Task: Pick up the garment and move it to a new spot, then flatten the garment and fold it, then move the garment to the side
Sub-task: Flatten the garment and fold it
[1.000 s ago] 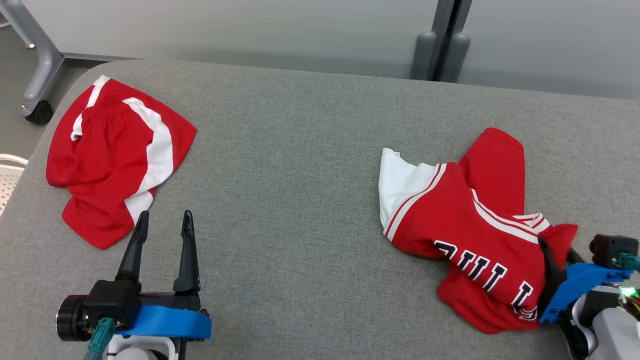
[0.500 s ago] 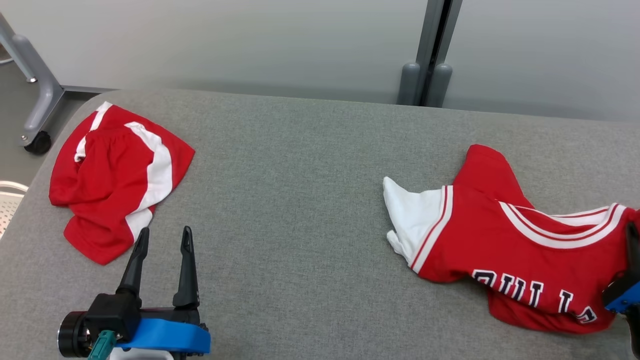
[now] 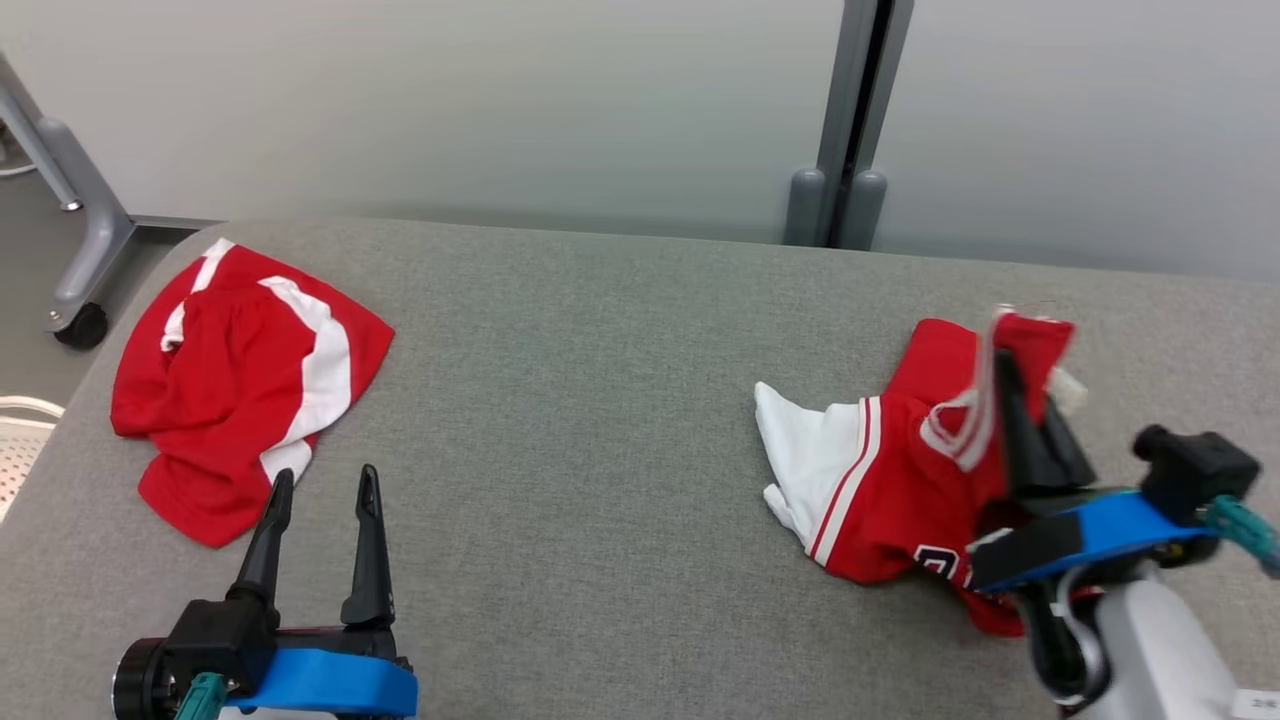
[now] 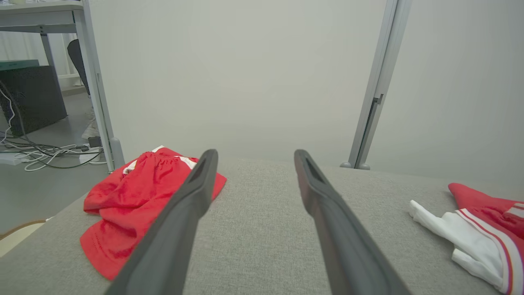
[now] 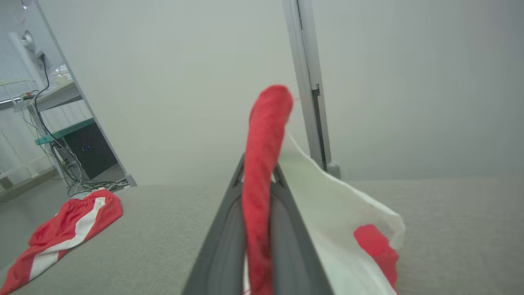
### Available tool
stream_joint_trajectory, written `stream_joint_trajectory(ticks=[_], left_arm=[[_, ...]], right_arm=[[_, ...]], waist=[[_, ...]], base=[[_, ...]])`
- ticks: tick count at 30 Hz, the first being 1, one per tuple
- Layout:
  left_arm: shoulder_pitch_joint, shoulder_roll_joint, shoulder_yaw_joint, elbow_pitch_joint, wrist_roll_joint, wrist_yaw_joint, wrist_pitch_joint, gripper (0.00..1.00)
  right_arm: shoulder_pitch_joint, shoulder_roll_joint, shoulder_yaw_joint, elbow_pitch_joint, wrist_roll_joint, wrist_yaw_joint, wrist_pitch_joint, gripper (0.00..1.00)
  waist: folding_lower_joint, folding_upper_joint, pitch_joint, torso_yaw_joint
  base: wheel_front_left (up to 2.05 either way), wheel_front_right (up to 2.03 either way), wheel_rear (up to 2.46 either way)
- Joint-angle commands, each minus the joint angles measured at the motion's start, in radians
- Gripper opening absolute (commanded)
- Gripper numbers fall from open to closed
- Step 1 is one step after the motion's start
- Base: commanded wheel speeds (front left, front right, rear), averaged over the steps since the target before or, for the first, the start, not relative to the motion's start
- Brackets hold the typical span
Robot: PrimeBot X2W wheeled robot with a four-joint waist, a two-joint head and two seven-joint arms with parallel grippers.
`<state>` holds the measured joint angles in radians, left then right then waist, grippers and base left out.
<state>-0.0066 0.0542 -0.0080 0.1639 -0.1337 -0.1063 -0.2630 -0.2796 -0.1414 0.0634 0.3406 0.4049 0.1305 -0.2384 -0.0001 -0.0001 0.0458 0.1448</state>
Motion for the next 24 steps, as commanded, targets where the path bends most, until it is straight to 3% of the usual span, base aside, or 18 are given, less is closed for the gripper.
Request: stream_joint_trajectory(ticks=[1,10,19,24], left_arm=[[0.001,0.000,0.008,-0.003,-0.002,-0.002,-0.003,1.00],[-0.020,-0.001,0.015,-0.007,0.005,-0.007,-0.003,1.00],[-0.014,-0.002,0.020,0.000,-0.005,-0.007,-0.003,1.00],[-0.013,-0.003,0.017,0.005,-0.007,-0.007,-0.003,1.00]], right_arm=[[-0.011,0.018,0.019,-0.024,-0.011,0.001,0.003,0.00],[-0.150,0.089,0.199,-0.016,-0.095,0.001,-0.008,0.00],[-0.178,0.090,0.571,0.053,-0.061,0.001,-0.026,0.00],[-0.139,0.089,0.720,0.118,-0.051,0.001,-0.027,0.00]], waist=[[0.0001,0.0001,0.000,0.007],[0.0001,0.0001,0.012,0.073],[0.0001,0.0001,0.020,0.130],[0.0001,0.0001,0.021,0.139]], base=[[0.00,0.00,0.00],[0.00,0.00,0.00],[0.00,0.00,0.00],[0.00,0.00,0.00]])
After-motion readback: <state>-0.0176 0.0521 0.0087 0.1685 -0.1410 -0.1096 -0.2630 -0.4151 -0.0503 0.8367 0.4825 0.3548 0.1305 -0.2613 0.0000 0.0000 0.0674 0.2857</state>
